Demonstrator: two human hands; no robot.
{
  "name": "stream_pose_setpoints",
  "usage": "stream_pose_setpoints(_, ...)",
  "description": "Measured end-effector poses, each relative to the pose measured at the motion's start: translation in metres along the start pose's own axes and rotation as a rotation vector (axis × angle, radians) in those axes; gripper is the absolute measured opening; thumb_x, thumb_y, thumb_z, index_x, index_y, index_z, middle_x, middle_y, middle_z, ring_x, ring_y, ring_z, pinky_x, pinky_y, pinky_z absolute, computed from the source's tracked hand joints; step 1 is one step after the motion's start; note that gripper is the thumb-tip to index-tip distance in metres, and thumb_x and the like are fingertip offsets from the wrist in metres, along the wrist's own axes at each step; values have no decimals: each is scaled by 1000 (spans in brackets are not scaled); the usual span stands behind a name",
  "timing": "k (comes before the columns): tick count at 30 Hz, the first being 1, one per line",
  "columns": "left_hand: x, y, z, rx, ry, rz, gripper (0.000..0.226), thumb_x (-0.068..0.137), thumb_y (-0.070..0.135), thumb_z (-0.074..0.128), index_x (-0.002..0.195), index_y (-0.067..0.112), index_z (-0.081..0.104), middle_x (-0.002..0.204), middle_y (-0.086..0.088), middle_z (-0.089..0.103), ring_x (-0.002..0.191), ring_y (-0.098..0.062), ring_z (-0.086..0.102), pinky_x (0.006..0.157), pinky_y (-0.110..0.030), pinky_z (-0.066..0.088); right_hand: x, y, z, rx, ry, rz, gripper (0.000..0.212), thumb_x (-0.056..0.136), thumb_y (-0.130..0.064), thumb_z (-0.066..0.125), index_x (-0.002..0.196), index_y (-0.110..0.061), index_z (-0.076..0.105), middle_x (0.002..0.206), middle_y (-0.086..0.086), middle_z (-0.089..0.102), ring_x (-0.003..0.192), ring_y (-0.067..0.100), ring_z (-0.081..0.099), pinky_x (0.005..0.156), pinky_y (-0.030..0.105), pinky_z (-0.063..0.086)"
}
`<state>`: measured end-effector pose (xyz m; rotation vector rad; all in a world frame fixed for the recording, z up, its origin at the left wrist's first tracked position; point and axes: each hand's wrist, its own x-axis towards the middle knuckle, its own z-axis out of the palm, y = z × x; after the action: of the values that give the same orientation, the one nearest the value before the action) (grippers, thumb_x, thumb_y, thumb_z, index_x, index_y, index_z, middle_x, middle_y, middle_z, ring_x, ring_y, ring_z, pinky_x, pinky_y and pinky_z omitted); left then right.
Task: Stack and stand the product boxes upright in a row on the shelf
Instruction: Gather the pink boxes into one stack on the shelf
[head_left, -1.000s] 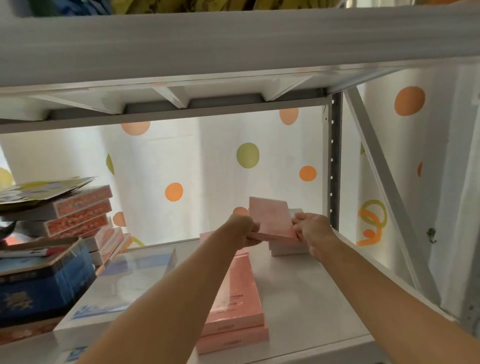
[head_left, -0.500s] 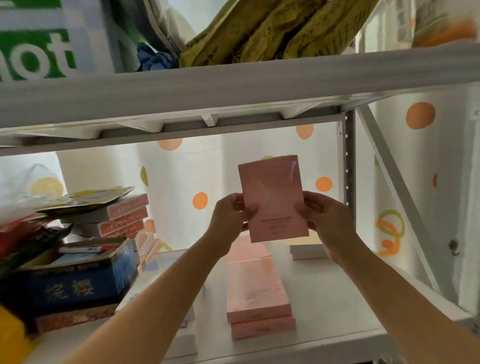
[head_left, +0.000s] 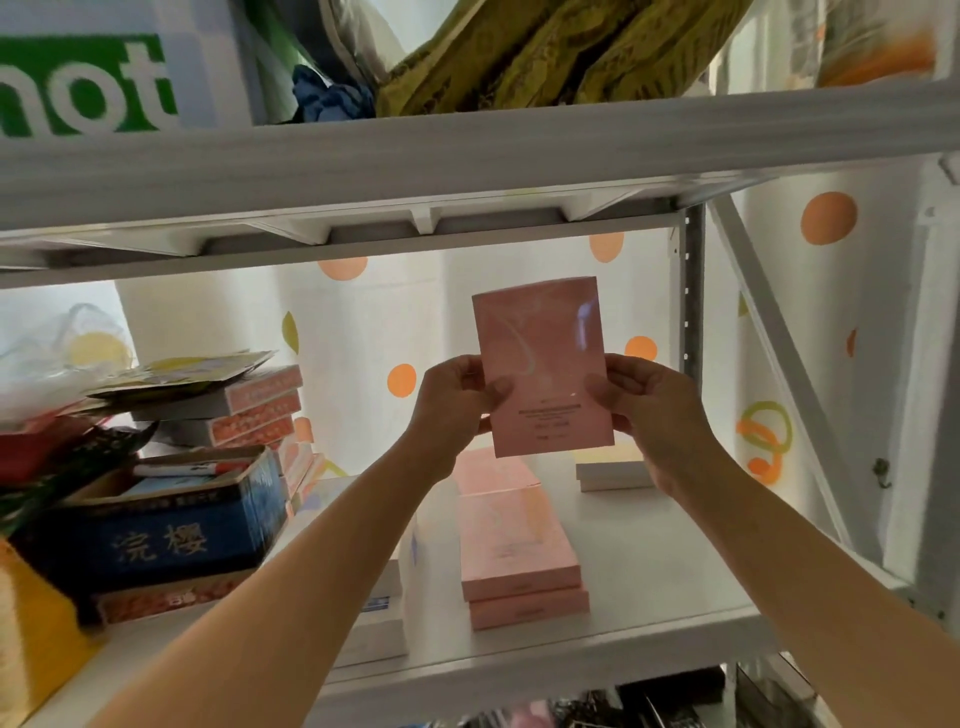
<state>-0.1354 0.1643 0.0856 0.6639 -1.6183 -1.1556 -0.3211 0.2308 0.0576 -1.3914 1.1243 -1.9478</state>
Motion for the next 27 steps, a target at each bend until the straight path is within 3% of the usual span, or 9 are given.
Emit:
stream_pose_setpoints(4,-6,2,-3,10,3,-5,15,89,-1,64,101,7,66,88,-4,73,74,-19,71,58,-25,58,-3,-2,3,6,-6,9,21,89,-8,67,105,-23,69,98,-2,77,87,21,75,77,36,60)
stream_pose_setpoints(11,-15,6,-8,58,20,1,20,91,-1,61,111,3,64,98,-10,73,82,-22,71,60,-26,60,-7,-4,9,18,-25,8,23,89,-6,67,96,-27,69,88,-9,78,81,16,76,70,30,61)
stream_pose_setpoints(18,-21,9,-13,60,33,-33,17,91,-1,62,106,7,64,93,-7,72,78,-20,71,57,-24,58,-11,-6,14,53,-46,46,20,87,-4,67,94,-22,70,83,-6,78,75,14,75,68,28,62)
stream_pose_setpoints(21,-22,8,-15,87,37,-74,10,92,5,63,98,12,63,90,-5,72,77,-21,72,55,-24,58,-13,-4,16,12,-22,88,16,89,-8,67,102,-17,70,87,-2,78,78,19,76,68,32,61)
stream_pose_setpoints(23,-23,9,-17,118,38,-114,11,92,9,63,103,10,64,90,-5,73,76,-20,72,52,-24,56,-14,-2,17,-21,-5,133,20,91,-9,65,110,-14,69,91,2,78,79,22,76,68,33,60)
stream_pose_setpoints(25,-24,9,-19,143,39,-169,18,91,10,64,109,9,63,90,-7,73,74,-18,71,51,-25,56,-15,0,17,-41,-20,194,20,92,-14,65,112,-11,69,92,7,78,79,23,75,66,34,60)
stream_pose_setpoints(27,-26,9,-21,184,15,-227,13,90,7,63,101,13,62,88,-7,73,70,-18,70,50,-26,56,-18,3,18,-47,-29,260,19,92,-17,66,109,-10,70,89,8,77,72,20,75,62,30,59)
